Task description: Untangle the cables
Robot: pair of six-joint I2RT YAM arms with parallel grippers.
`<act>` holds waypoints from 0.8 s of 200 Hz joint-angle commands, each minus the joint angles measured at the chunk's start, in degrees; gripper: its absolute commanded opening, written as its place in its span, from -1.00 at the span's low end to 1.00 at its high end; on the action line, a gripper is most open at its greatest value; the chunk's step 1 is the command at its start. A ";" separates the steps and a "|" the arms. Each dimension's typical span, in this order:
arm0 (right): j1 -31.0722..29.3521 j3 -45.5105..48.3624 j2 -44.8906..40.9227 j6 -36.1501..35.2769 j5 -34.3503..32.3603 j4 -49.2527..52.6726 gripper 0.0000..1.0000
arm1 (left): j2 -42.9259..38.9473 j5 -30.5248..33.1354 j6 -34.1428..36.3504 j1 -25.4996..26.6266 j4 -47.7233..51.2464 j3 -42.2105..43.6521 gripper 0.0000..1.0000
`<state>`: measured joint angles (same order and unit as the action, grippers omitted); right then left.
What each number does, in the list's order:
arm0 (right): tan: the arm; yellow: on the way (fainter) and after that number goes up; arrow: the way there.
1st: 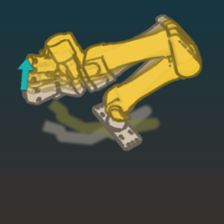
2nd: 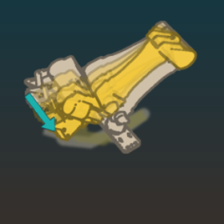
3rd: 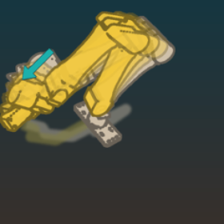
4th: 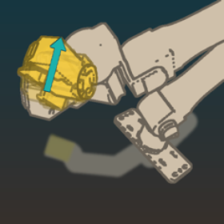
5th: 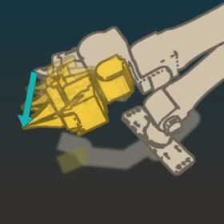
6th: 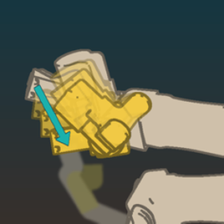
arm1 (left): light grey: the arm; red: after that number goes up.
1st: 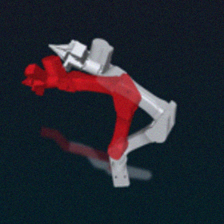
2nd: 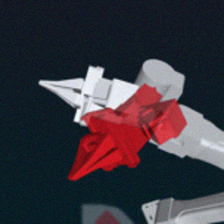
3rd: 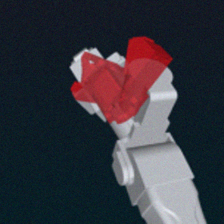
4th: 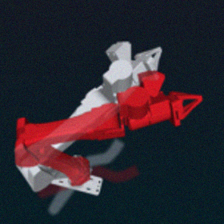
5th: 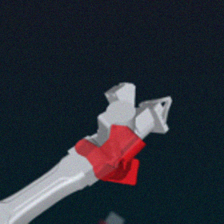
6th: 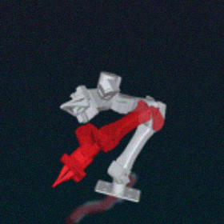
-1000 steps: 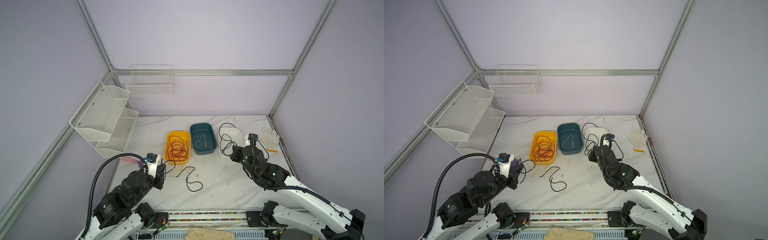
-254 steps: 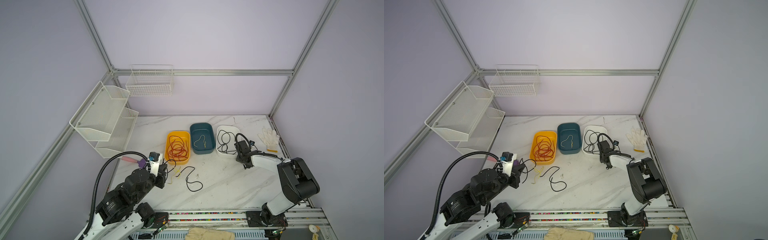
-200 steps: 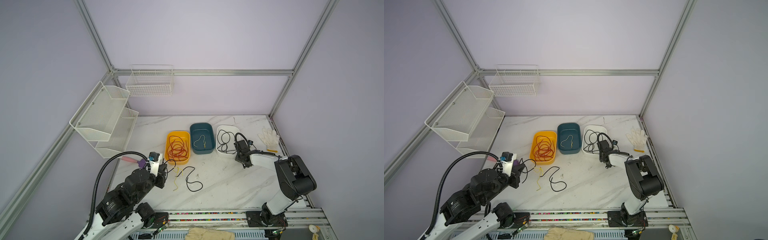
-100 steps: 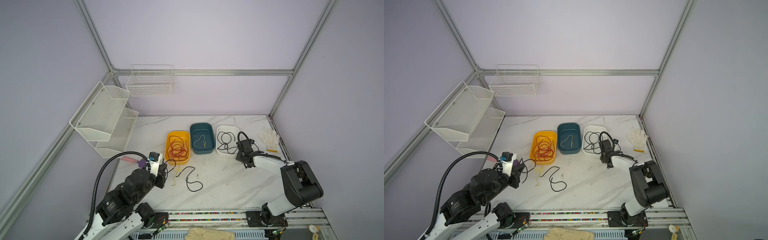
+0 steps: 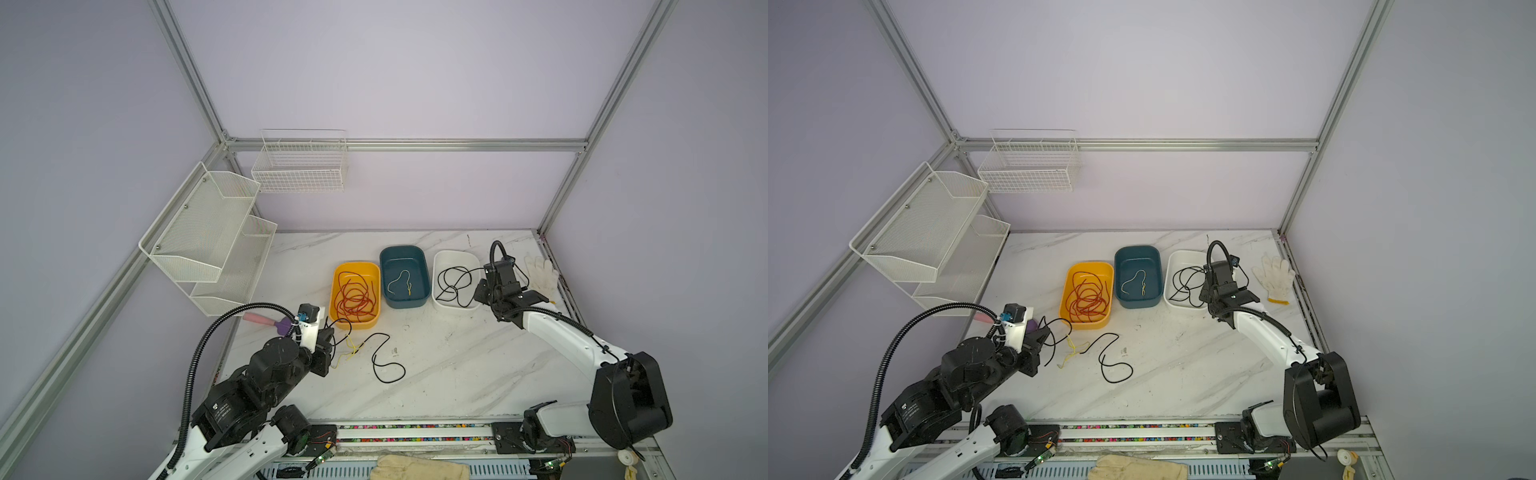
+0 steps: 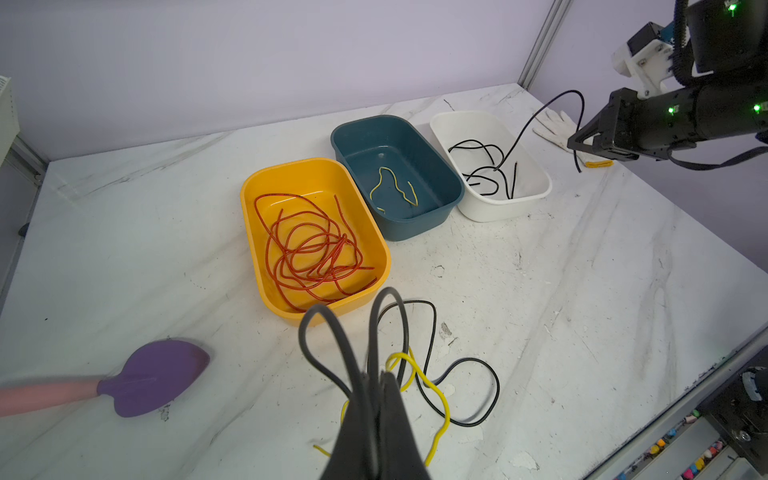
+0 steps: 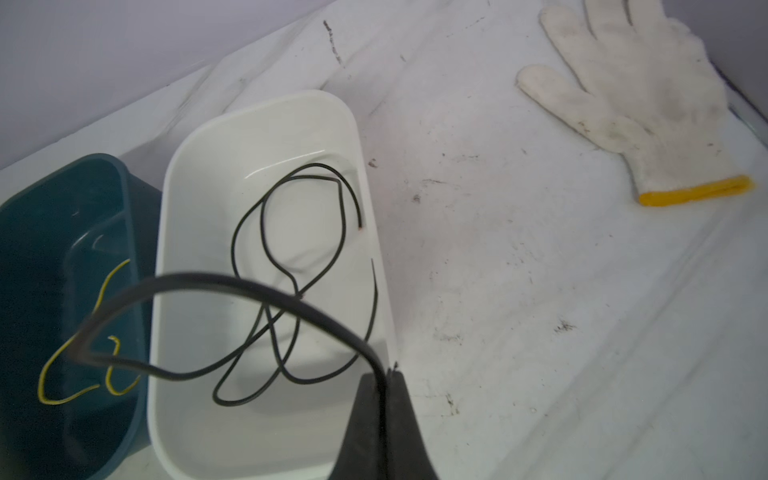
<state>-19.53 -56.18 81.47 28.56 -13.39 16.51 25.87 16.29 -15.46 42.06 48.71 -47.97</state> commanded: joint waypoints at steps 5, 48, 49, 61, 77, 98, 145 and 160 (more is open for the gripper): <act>0.11 -4.66 6.63 -2.19 4.81 1.42 -1.00 | 0.06 0.40 -0.27 -0.23 -2.12 1.39 -1.00; -0.31 -11.12 16.39 -2.69 7.02 1.96 -1.00 | 0.09 0.70 -0.38 -0.23 -2.04 1.45 -1.00; -0.32 -11.22 16.55 -2.71 6.95 1.99 -1.00 | 0.12 0.73 -0.41 -0.23 -2.08 1.46 -1.00; -0.39 -12.52 18.64 -2.78 6.56 2.48 -1.00 | 0.32 0.72 -0.36 -0.24 -2.02 1.38 -1.00; -0.44 -14.59 20.96 -3.17 6.15 4.40 -1.00 | 0.41 0.67 -0.36 -0.23 -2.02 1.38 -1.00; -0.68 -15.15 20.53 -3.48 4.90 5.68 -0.79 | 0.50 0.67 -0.39 -0.23 -2.04 1.37 -1.00; -0.76 -13.37 15.18 -4.24 5.95 7.14 -0.21 | 0.85 0.34 -0.37 -0.27 -2.11 1.30 -1.00; -0.72 -12.90 12.90 -4.43 6.19 7.57 -0.16 | 1.15 0.15 -0.28 -0.24 -2.16 1.29 -1.00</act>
<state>-19.92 -69.84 98.35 24.95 -7.35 21.45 26.44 16.32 -15.46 42.02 48.71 -47.97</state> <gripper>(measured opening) 0.404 0.048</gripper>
